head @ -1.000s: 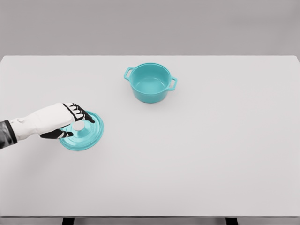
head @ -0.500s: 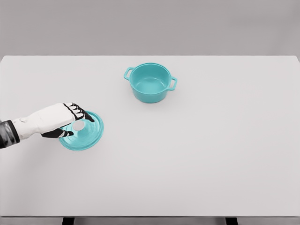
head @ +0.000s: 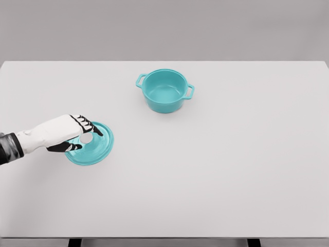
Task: Cover the pot with left arm
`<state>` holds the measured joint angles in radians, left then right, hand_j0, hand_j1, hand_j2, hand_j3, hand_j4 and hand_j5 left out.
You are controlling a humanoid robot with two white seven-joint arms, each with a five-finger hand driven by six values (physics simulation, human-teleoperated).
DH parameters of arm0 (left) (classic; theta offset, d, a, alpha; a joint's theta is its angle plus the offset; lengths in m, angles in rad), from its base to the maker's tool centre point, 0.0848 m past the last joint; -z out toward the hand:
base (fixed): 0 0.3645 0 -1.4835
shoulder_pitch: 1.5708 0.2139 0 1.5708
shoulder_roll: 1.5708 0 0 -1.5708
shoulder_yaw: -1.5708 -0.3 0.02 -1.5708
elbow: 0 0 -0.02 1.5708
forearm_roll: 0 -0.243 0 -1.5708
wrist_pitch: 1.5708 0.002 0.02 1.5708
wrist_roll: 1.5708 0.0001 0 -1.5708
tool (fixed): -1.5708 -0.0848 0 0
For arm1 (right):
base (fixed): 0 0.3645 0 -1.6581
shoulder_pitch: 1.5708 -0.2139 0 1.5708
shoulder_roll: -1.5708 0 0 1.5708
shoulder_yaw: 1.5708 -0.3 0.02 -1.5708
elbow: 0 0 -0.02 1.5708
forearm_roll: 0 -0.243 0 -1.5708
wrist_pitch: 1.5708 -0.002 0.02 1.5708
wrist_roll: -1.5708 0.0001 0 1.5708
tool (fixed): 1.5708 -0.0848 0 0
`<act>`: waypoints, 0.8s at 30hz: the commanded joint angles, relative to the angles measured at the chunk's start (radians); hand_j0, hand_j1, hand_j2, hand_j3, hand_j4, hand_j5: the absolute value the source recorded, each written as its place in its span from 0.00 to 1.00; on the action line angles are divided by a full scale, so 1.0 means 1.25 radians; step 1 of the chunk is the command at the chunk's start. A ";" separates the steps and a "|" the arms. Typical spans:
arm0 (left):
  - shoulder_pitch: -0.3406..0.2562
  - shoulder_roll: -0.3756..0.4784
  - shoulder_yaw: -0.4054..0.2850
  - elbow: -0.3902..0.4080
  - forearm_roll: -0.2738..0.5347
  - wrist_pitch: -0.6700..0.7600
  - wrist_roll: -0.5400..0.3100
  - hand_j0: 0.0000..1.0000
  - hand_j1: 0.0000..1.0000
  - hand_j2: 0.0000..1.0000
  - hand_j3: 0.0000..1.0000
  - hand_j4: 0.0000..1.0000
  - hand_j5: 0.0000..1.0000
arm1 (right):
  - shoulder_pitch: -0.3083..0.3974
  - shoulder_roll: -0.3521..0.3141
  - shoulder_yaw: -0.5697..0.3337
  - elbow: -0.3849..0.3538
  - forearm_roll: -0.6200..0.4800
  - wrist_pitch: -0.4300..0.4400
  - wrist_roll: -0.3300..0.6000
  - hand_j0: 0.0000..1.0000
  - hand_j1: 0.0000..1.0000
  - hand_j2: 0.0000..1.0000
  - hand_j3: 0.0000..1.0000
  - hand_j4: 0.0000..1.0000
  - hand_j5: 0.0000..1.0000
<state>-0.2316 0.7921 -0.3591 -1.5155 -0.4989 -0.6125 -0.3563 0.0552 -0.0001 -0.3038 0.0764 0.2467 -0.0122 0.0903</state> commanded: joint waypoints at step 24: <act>-0.009 -0.005 -0.023 0.024 0.006 0.001 0.002 0.63 0.63 0.63 0.63 0.63 0.63 | 0.000 0.000 0.000 0.000 -0.001 0.000 0.000 1.00 1.00 1.00 1.00 1.00 1.00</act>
<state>-0.2424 0.7846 -0.3867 -1.4851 -0.4970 -0.6121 -0.3548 0.0552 -0.0001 -0.3038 0.0764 0.2465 -0.0122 0.0903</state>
